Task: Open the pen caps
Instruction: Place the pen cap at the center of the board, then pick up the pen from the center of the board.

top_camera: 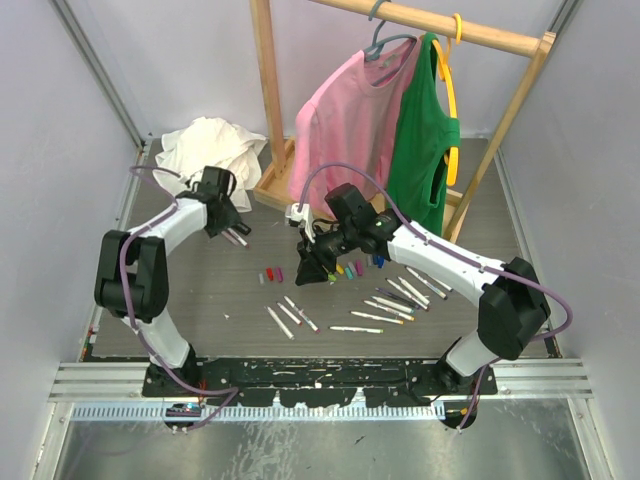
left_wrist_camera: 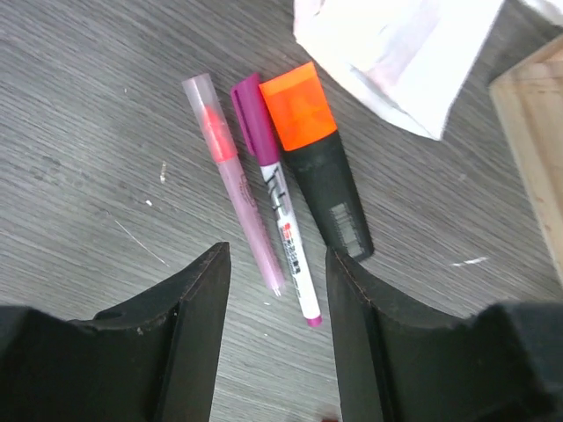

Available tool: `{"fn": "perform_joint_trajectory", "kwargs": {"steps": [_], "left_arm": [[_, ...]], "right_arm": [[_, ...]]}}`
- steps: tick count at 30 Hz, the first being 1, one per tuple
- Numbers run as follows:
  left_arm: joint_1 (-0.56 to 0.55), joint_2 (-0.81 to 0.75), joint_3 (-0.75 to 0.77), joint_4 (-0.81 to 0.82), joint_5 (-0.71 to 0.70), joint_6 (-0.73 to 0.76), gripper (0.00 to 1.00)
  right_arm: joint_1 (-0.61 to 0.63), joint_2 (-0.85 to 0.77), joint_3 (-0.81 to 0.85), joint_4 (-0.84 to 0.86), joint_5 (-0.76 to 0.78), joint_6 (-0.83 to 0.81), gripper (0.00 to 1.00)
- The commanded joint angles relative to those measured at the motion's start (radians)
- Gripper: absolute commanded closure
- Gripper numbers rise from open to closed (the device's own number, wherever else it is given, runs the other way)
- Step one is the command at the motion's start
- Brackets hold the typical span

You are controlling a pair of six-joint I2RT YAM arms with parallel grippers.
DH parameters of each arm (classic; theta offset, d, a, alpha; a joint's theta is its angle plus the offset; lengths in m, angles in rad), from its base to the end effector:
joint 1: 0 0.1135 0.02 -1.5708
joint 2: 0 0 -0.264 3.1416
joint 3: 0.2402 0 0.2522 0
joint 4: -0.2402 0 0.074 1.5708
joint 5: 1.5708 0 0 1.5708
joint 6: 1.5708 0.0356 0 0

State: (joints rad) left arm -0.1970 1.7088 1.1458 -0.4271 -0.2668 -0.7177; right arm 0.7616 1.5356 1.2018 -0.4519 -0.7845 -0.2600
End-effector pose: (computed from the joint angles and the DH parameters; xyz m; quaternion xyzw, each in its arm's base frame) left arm 0.3499 -0.0603 0.2044 -0.2812 0.9078 -0.0110 0.3109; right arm 0.2229 0.2473 0.2836 -0.5449 0.6733 0.4299 0.2548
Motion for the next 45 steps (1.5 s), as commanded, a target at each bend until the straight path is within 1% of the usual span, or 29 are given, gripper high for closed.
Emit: {"fn": "perform_joint_trajectory", "kwargs": {"steps": [1, 7, 14, 17, 24, 27, 29, 31, 32, 36, 40, 42, 45], "left_arm": [[0.006, 0.060, 0.079, -0.110, -0.062, 0.001, 0.53], [0.007, 0.096, 0.100, -0.111, -0.061, 0.012, 0.62], [0.016, 0.144, 0.111, -0.115, -0.036, 0.014, 0.68], [0.016, 0.152, 0.108, -0.112, -0.029, 0.012, 0.69], [0.020, 0.154, 0.087, -0.110, -0.020, 0.011, 0.75], [0.025, 0.149, 0.073, -0.109, -0.019, 0.010, 0.81], [0.031, 0.138, 0.059, -0.110, -0.017, 0.010, 0.88], [0.038, 0.118, 0.045, -0.109, -0.013, 0.011, 0.97], [0.041, 0.105, 0.035, -0.108, -0.014, 0.013, 1.00], [0.044, 0.029, -0.015, -0.098, -0.045, 0.016, 1.00], [0.044, -0.100, -0.089, -0.079, -0.046, 0.014, 1.00], [0.044, -0.179, -0.138, -0.045, -0.011, 0.016, 1.00], [0.043, -0.324, -0.241, 0.040, 0.100, 0.020, 1.00]], "right_arm": [[-0.002, -0.037, 0.006, 0.001, -0.015, -0.013, 0.59], [-0.003, -0.033, 0.007, 0.000, -0.014, -0.014, 0.59], [-0.002, -0.031, 0.008, -0.004, -0.015, -0.016, 0.59], [-0.003, -0.029, 0.009, -0.003, -0.014, -0.016, 0.59], [-0.003, -0.030, 0.010, -0.005, -0.016, -0.018, 0.59], [-0.003, -0.031, 0.010, -0.006, -0.018, -0.018, 0.59], [-0.003, -0.032, 0.011, -0.007, -0.019, -0.017, 0.59], [-0.004, -0.032, 0.010, -0.006, -0.020, -0.018, 0.59], [-0.003, -0.032, 0.010, -0.007, -0.022, -0.018, 0.59], [-0.003, -0.034, 0.010, -0.007, -0.025, -0.016, 0.59], [-0.005, -0.040, 0.010, -0.007, -0.034, -0.018, 0.59], [-0.006, -0.044, 0.010, -0.006, -0.039, -0.018, 0.59], [-0.008, -0.055, 0.011, -0.005, -0.037, -0.014, 0.59]]}}
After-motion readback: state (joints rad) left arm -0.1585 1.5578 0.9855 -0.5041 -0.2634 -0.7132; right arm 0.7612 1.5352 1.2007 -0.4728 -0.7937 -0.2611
